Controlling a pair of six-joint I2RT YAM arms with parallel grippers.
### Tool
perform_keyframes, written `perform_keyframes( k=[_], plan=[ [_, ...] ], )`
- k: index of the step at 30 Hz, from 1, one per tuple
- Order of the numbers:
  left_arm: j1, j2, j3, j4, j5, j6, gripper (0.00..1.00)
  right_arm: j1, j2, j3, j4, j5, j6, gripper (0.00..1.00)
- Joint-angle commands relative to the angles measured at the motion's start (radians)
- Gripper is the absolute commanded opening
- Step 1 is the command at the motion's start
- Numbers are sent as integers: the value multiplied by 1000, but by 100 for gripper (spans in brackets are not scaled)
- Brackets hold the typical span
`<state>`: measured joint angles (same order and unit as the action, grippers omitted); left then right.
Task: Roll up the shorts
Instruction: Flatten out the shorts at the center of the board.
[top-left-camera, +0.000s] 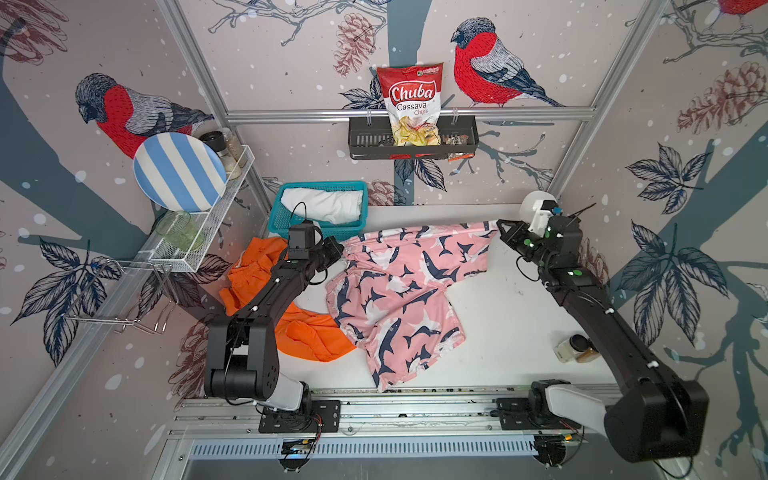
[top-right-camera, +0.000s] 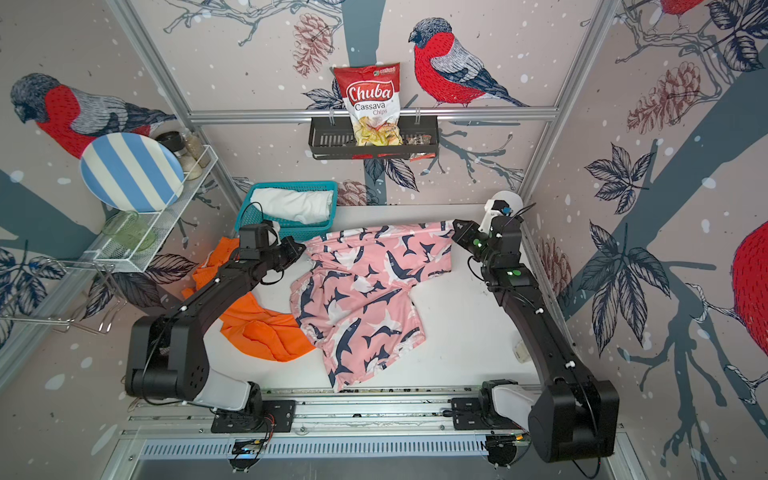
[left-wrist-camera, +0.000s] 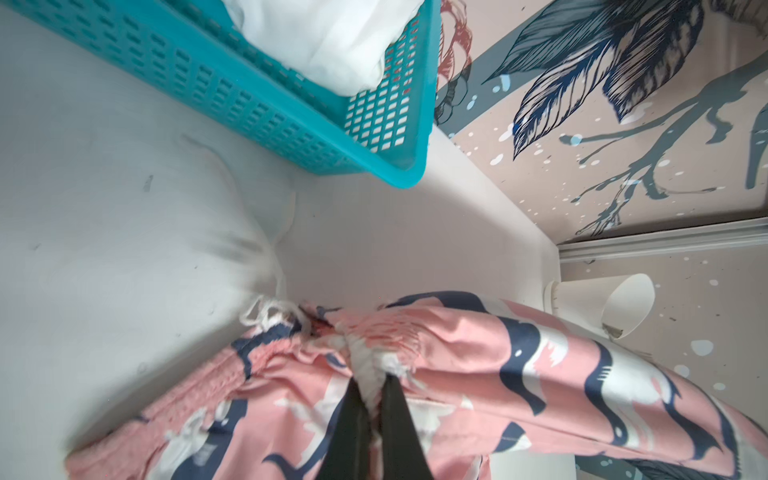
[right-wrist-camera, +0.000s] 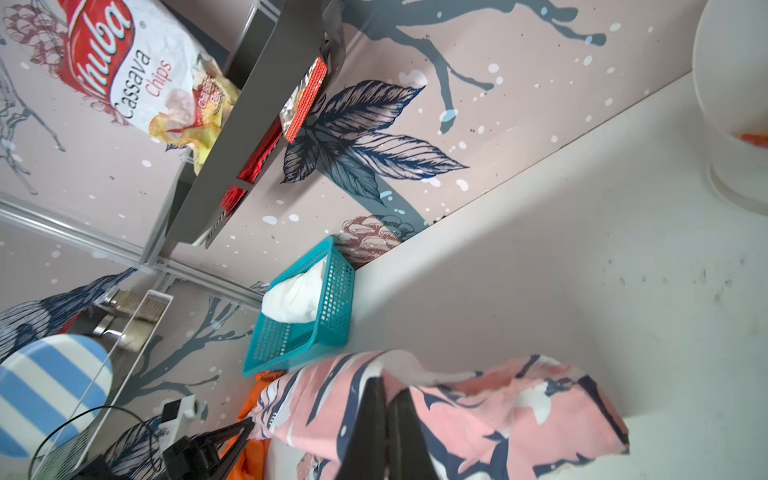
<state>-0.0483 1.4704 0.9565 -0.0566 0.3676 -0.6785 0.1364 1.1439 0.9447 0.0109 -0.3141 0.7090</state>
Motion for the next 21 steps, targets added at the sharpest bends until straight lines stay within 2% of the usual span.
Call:
perform_keyframes(
  k=[1,11,14,17,21],
  plan=[
    [5,-55,-43,-90,-39,44,0,24,-65,-57,-47,-58,22,0],
    [59,-175,-158,-178,-78,68,0,191,-236,-187,-230,-61,22,0],
    [70,-174,-126,-186,-49,87,0,204,-266,-179,-246,-22,27,0],
    [49,-150,-57,-204,-14,97,0,142,-253,-151,-219,77,-11,0],
    [-36,-128,66,-240,-6,90,0,-64,-156,-84,-100,10,-17,0]
  ],
)
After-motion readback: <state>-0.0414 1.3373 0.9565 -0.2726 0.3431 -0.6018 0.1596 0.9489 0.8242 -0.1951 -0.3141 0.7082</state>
